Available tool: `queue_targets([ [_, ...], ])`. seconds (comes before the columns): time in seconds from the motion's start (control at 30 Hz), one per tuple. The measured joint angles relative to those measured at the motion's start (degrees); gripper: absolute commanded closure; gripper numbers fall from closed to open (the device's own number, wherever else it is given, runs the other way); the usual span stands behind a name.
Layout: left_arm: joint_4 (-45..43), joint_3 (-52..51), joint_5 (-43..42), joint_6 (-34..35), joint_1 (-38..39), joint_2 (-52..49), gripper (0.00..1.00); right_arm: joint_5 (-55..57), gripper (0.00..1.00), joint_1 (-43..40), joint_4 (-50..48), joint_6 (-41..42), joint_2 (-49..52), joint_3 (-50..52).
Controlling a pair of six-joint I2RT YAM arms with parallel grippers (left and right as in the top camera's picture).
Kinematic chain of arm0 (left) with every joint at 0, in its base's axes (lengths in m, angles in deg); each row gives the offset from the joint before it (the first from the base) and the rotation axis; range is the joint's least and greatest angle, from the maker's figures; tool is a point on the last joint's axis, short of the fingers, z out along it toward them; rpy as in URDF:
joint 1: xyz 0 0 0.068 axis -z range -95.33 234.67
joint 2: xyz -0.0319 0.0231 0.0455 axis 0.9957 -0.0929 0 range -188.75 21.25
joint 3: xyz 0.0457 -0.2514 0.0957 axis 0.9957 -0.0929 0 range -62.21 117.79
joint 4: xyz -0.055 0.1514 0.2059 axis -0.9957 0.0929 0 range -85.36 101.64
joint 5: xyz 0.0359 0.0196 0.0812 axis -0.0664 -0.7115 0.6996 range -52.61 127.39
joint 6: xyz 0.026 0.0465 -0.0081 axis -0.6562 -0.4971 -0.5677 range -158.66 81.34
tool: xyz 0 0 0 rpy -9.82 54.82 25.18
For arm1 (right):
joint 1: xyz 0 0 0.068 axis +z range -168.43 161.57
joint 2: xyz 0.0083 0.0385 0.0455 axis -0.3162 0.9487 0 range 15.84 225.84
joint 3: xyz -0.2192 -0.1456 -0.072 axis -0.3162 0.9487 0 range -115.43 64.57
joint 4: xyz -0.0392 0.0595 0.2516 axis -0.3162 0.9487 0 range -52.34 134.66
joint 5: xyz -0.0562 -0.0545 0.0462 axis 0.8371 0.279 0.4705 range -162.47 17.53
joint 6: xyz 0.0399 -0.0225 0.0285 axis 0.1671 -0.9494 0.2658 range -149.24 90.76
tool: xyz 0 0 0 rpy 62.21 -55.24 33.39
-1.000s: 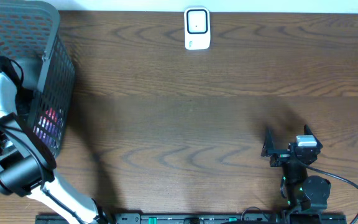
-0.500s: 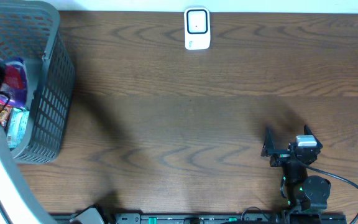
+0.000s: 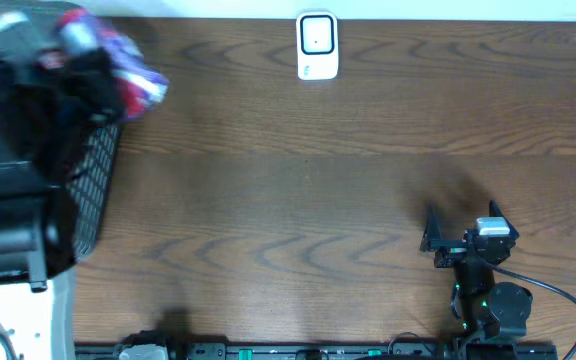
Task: Scan the item barcode
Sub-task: 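Carry the floral bag to the table in front of the scanner and release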
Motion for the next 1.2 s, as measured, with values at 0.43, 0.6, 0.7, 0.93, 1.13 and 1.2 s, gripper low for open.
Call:
queue_targets([
  [0.43,3.9,-0.1,5.8,-11.8,25.2,-16.7,0.93,0.0,0.01,0.0,0.0,0.0,0.0,0.0],
  [0.6,3.8,-0.1,10.9,-5.4,29.9,-28.0,0.93,0.0,0.01,0.0,0.0,0.0,0.0,0.0],
  [0.7,1.8,-0.1,12.7,-1.5,32.1,-34.7,0.92,0.0,0.01,0.0,0.0,0.0,0.0,0.0],
  [0.93,-1.1,-0.2,13.7,4.5,35.7,-45.4,0.6,0.0,0.01,0.0,0.0,0.0,0.0,0.0],
  [1.13,-2.8,-0.3,13.7,6.5,37.8,-47.2,0.44,0.0,0.01,0.0,0.0,0.0,0.0,0.0],
  [1.2,-2.0,-0.3,13.7,6.7,38.3,-46.6,0.43,0.0,0.01,0.0,0.0,0.0,0.0,0.0],
])
